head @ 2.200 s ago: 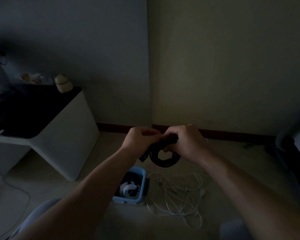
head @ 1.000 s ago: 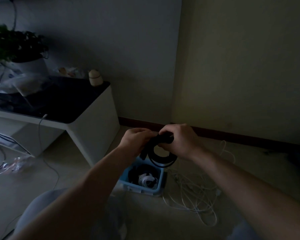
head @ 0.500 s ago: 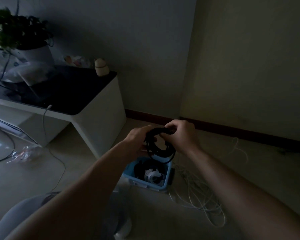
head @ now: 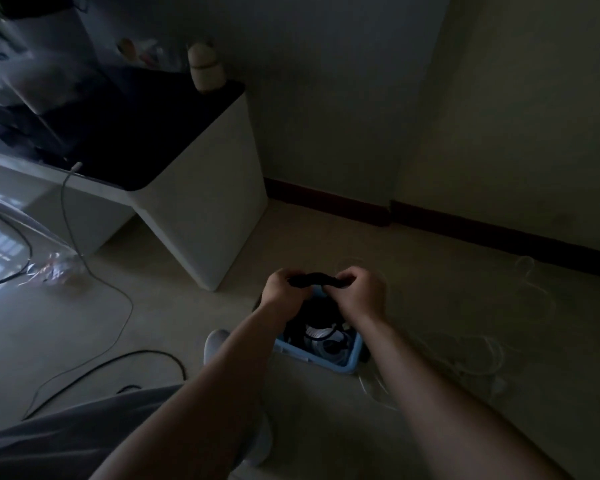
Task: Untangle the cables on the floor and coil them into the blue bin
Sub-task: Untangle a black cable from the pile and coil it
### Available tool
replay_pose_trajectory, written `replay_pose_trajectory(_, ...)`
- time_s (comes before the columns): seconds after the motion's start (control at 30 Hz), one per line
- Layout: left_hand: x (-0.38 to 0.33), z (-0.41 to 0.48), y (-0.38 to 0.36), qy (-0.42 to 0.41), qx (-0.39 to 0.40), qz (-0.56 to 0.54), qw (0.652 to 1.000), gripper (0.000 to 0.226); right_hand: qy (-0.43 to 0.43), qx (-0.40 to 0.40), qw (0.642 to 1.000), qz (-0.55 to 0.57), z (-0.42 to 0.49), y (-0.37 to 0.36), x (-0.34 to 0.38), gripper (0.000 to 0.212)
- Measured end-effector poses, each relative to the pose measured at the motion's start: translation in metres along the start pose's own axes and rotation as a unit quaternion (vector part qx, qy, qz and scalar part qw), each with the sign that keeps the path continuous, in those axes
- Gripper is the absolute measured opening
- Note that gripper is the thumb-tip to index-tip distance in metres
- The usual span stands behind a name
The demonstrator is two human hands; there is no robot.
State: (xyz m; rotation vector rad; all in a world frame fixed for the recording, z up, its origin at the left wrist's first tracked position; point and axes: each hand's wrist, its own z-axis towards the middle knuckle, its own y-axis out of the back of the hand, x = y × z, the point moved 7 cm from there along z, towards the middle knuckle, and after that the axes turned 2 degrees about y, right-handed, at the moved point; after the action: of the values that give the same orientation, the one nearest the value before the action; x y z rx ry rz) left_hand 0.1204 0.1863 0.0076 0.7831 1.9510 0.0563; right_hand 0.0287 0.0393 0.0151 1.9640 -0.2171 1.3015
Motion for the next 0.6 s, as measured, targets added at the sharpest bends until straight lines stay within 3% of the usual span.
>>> replay_pose_trajectory(0.4, 0.068, 0.081, -0.005, -0.049, -0.012, 0.099, 0.994, 0.031, -0.142, 0.045, 0.986, 0.070, 0.031, -0.089, -0.080, 0.024)
replay_pose_trajectory(0.5, 0.083, 0.089, -0.002, -0.058, -0.014, 0.179, 0.982, 0.030, -0.151, 0.055, 0.985, 0.056, 0.028, -0.108, -0.088, 0.022)
replay_pose_trajectory(0.6, 0.085, 0.089, -0.004, -0.122, -0.012, 0.299, 0.946, 0.037, -0.114, 0.079, 0.990, -0.031, 0.028, -0.113, -0.089, 0.023)
